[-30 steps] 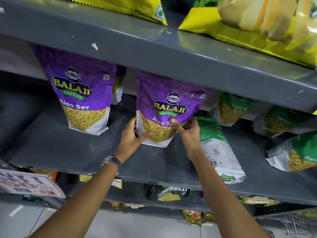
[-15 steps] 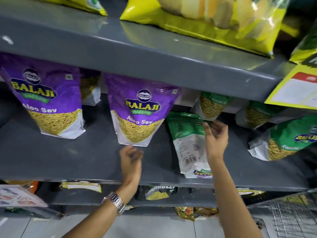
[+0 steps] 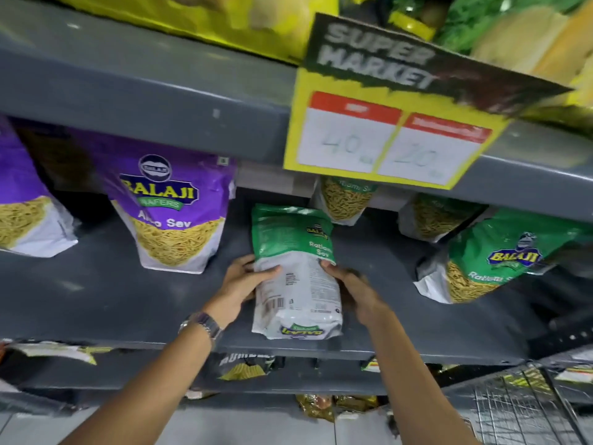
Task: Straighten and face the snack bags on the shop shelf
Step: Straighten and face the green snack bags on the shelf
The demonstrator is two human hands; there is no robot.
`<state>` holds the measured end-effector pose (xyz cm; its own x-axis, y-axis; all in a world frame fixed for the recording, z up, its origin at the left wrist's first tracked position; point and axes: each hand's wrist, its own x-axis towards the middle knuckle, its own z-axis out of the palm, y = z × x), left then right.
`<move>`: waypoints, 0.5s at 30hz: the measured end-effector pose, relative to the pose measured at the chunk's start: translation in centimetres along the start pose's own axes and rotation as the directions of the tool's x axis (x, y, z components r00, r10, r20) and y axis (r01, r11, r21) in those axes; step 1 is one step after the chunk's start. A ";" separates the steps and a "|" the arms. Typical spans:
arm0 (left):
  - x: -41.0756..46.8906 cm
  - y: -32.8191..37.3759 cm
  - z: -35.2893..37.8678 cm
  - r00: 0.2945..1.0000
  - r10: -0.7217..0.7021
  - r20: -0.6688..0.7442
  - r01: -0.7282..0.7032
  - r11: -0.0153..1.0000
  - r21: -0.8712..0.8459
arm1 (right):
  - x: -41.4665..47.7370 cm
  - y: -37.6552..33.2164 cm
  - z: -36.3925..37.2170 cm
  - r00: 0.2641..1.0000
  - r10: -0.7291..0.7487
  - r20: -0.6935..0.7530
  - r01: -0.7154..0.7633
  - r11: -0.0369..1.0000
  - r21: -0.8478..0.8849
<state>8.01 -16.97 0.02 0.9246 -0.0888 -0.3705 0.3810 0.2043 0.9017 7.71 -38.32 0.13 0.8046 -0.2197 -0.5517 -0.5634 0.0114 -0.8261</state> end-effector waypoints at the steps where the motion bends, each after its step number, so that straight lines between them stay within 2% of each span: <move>1: -0.2 -0.3 -0.1 1.000 0.009 -0.006 -0.009 1.000 -0.015 | -0.2 -0.1 -0.2 1.000 -0.022 0.017 0.022 1.000 0.008; 4: -0.9 -0.8 0.3 0.996 0.077 -0.050 -0.078 0.997 -0.014 | -1.2 0.0 -1.6 0.991 -0.111 0.076 0.111 0.994 0.002; 7: -1.7 -0.2 1.1 0.982 0.189 -0.010 -0.189 0.982 0.007 | -2.1 -0.5 -3.1 0.969 -0.212 0.126 0.208 0.977 0.044; 12: -1.1 2.2 4.6 0.911 0.410 0.027 -0.411 0.911 0.034 | -1.6 -3.3 -6.0 0.899 -0.437 0.019 0.437 0.899 0.009; 15: 0.2 3.3 6.9 0.870 0.492 0.031 -0.493 0.866 0.079 | -1.1 -4.7 -7.3 0.842 -0.537 -0.041 0.535 0.843 -0.064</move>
<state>9.40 -23.02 4.44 0.9917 -0.0069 0.1284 -0.1261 0.1433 0.9816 8.10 -45.24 5.52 0.9728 -0.2312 -0.0160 -0.0566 -0.1700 -0.9838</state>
